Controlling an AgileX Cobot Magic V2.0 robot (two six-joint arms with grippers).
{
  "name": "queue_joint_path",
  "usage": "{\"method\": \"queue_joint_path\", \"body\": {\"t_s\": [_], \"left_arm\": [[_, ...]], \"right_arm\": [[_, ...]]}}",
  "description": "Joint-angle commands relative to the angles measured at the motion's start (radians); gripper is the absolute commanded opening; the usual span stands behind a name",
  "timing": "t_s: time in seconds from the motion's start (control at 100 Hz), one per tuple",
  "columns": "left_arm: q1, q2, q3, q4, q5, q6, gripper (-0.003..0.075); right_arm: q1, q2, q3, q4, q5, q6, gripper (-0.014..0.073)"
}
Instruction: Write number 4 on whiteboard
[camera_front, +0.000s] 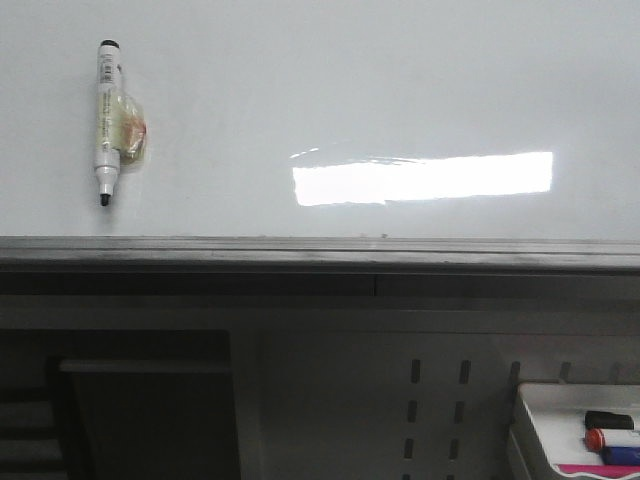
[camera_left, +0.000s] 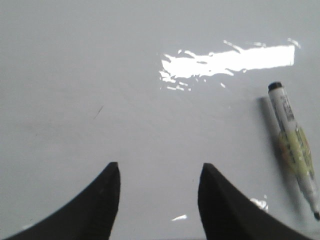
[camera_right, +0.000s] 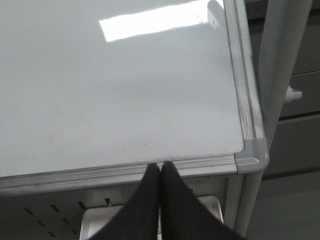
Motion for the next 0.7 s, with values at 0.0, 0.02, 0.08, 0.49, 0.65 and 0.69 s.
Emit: {"method": "queue_joint_path", "body": {"t_s": [0.0, 0.02, 0.08, 0.49, 0.65, 0.69], "left_arm": [[-0.020, 0.086, -0.028, -0.047, -0.191, -0.010, 0.0403], [-0.031, 0.107, -0.028, -0.034, -0.206, -0.010, 0.0403], [-0.076, 0.167, -0.028, -0.006, -0.243, -0.010, 0.0403], [-0.421, 0.511, -0.062, -0.111, -0.469, -0.010, 0.0403], [-0.423, 0.622, -0.090, -0.154, -0.532, -0.010, 0.0403], [-0.423, 0.648, -0.098, -0.160, -0.532, -0.010, 0.0403]], "right_arm": [[-0.004, 0.015, -0.035, 0.001, -0.074, -0.005, -0.0064], [-0.004, 0.015, -0.035, 0.001, -0.074, -0.005, -0.0064], [-0.004, 0.015, -0.035, 0.001, -0.074, -0.005, -0.0064], [-0.004, 0.015, -0.035, 0.001, -0.072, -0.005, -0.0064], [-0.004, 0.015, -0.035, 0.001, -0.074, -0.005, -0.0064], [-0.004, 0.015, -0.035, 0.001, -0.074, -0.005, -0.0064]]}}
